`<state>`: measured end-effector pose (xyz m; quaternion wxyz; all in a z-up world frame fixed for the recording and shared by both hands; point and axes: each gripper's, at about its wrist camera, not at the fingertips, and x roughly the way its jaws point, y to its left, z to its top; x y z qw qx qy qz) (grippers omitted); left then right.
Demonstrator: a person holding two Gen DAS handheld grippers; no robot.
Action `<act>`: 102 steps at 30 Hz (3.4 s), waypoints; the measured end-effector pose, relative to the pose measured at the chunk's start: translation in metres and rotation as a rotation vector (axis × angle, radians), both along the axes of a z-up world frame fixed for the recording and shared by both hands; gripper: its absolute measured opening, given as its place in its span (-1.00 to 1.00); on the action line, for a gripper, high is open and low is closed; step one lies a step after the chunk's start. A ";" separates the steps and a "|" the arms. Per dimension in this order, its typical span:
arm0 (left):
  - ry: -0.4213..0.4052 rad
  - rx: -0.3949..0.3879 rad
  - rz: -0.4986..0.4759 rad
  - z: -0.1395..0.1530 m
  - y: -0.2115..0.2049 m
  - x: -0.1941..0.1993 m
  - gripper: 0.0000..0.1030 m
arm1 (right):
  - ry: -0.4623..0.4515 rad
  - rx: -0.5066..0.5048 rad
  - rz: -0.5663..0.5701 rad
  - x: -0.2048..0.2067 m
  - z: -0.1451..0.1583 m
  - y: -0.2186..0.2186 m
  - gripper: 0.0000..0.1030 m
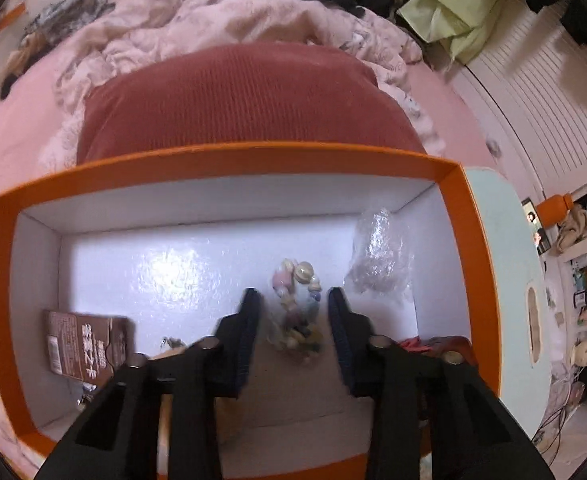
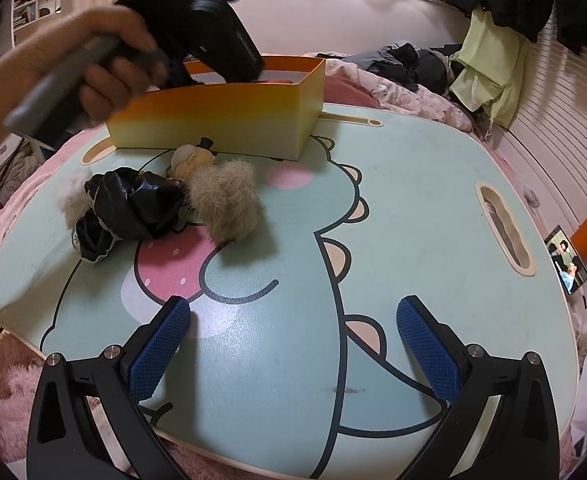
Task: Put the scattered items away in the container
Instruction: 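Grasp the bead bracelet with the left gripper and lift it out, then lower the bracelet onto the table by the black cloth, open left gripper, then reach the right gripper into the orange box and grasp the red box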
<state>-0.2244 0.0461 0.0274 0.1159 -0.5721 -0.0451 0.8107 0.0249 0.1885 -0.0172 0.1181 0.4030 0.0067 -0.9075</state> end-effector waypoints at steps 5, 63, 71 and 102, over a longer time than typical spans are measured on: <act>0.015 0.022 0.019 0.005 -0.010 0.001 -0.84 | 0.000 0.001 0.000 0.001 0.000 0.000 0.99; 0.418 0.076 -0.206 -0.019 -0.051 0.242 0.57 | -0.001 0.002 -0.003 0.003 -0.003 0.000 0.99; 0.544 0.016 -0.133 -0.003 -0.053 0.273 0.57 | -0.001 0.001 -0.005 0.003 -0.003 0.000 0.99; 0.522 -0.136 0.051 -0.032 -0.057 0.277 0.86 | -0.327 -0.037 -0.029 -0.180 0.071 -0.033 -0.25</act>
